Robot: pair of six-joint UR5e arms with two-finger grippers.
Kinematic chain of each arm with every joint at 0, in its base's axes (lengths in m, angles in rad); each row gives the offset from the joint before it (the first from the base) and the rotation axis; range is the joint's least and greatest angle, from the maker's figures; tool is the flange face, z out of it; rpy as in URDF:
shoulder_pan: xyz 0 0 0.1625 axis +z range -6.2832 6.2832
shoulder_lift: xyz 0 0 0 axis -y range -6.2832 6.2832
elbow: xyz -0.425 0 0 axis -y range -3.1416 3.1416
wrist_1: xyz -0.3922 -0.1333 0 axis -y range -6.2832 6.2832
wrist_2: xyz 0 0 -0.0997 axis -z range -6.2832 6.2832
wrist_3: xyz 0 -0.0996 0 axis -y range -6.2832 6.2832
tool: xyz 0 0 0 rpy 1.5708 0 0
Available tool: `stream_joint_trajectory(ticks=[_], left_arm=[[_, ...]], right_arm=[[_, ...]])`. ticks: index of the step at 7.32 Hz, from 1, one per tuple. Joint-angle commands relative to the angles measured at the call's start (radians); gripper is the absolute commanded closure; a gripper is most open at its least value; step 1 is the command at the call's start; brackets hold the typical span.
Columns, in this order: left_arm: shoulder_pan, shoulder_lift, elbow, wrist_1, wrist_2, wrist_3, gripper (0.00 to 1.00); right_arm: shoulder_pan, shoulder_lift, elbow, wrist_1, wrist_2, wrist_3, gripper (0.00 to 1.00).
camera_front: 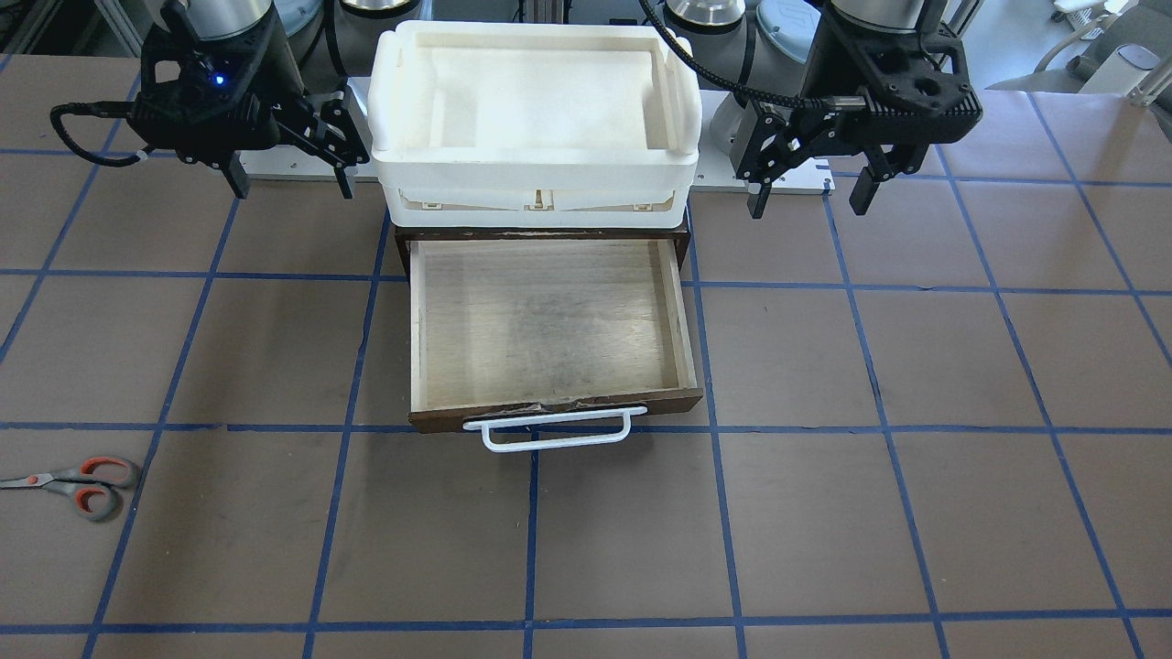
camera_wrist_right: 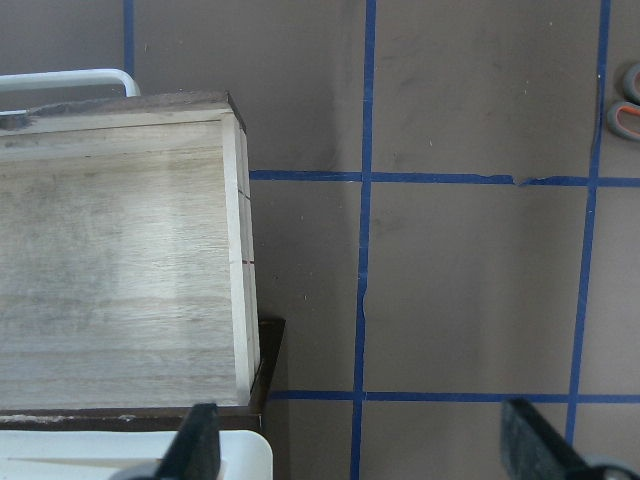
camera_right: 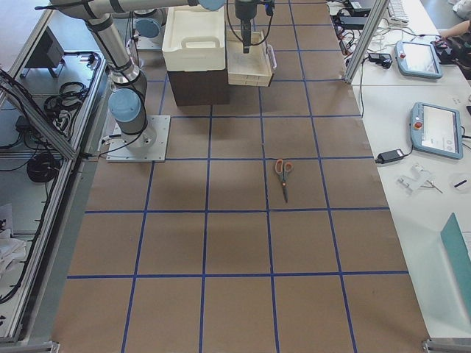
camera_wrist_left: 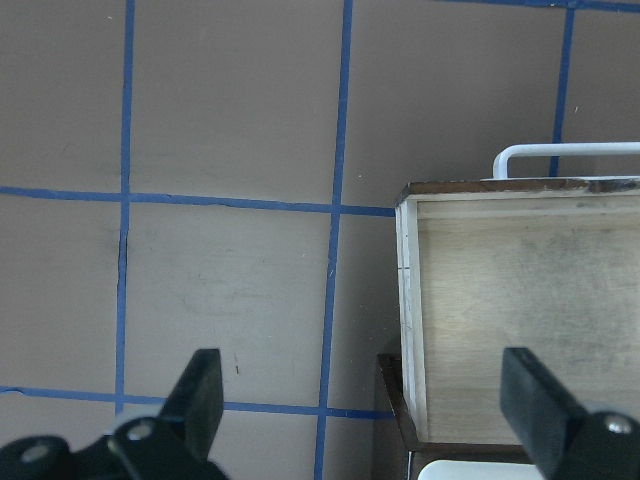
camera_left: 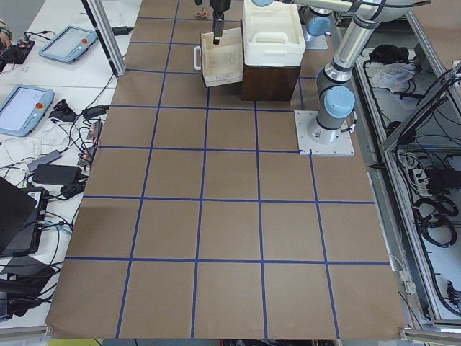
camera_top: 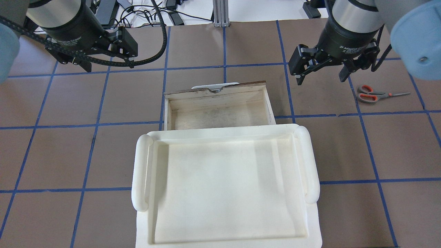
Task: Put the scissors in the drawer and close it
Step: 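Move the right gripper outward toward the grey-and-orange scissors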
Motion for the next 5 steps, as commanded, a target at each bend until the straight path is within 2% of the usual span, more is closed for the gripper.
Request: stream_joint_trajectory(ticks=[1,5], left_arm=[[0.001,0.0,0.0,0.0,0.0,0.0,0.0],[0.001,0.0,0.0,0.0,0.0,0.0,0.0]], right_arm=[[0.0,-0.002,0.0,-0.008,0.006,0.0,0.0],[-0.004,-0.001,0.0,-0.013,0.009,-0.02,0.0]])
